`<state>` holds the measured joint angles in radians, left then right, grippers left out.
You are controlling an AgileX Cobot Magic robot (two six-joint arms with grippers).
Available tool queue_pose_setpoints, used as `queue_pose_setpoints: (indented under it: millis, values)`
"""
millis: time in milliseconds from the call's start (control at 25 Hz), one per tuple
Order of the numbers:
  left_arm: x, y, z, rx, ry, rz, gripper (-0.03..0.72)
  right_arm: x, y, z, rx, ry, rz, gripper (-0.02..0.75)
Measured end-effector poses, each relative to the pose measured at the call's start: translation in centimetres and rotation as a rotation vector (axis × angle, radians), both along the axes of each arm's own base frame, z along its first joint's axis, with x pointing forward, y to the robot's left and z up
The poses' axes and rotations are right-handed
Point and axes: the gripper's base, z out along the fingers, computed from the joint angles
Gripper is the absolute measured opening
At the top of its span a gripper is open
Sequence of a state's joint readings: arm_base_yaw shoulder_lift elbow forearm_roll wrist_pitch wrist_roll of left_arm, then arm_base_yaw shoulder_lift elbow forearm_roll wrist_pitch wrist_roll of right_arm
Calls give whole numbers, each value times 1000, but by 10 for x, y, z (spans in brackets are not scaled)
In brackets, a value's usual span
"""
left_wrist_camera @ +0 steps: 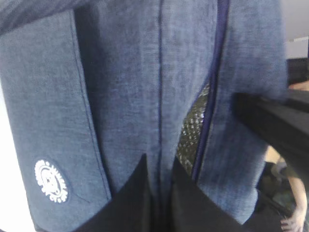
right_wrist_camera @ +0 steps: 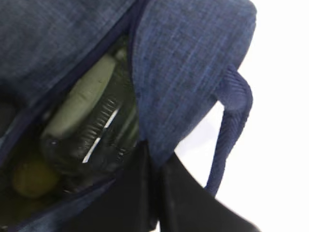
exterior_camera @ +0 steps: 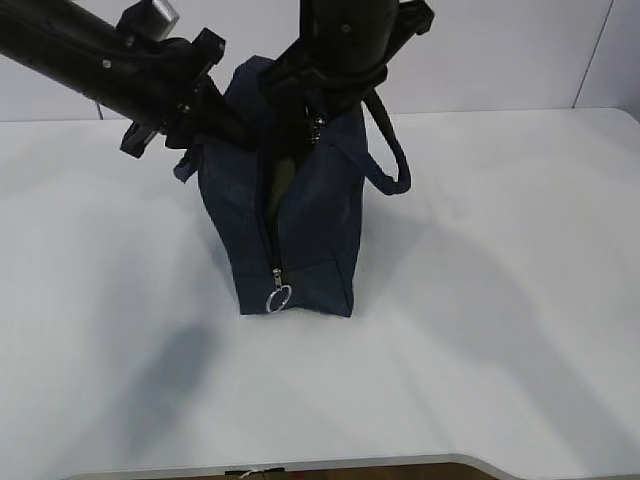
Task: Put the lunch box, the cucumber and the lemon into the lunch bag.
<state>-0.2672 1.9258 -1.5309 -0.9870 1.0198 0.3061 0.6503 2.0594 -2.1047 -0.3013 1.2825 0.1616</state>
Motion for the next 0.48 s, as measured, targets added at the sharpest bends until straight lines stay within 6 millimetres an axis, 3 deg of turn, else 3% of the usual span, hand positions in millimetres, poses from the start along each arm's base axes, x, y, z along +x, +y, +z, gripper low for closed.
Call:
queue_pose_setpoints:
  millis: [200,480]
  values:
    - [3,1,-1,7,-19,22,-4,8,4,-15,-31,5,2,11]
    - [5,1,-1,11,-41,41,5,11,5,-22,-52,1,2,12]
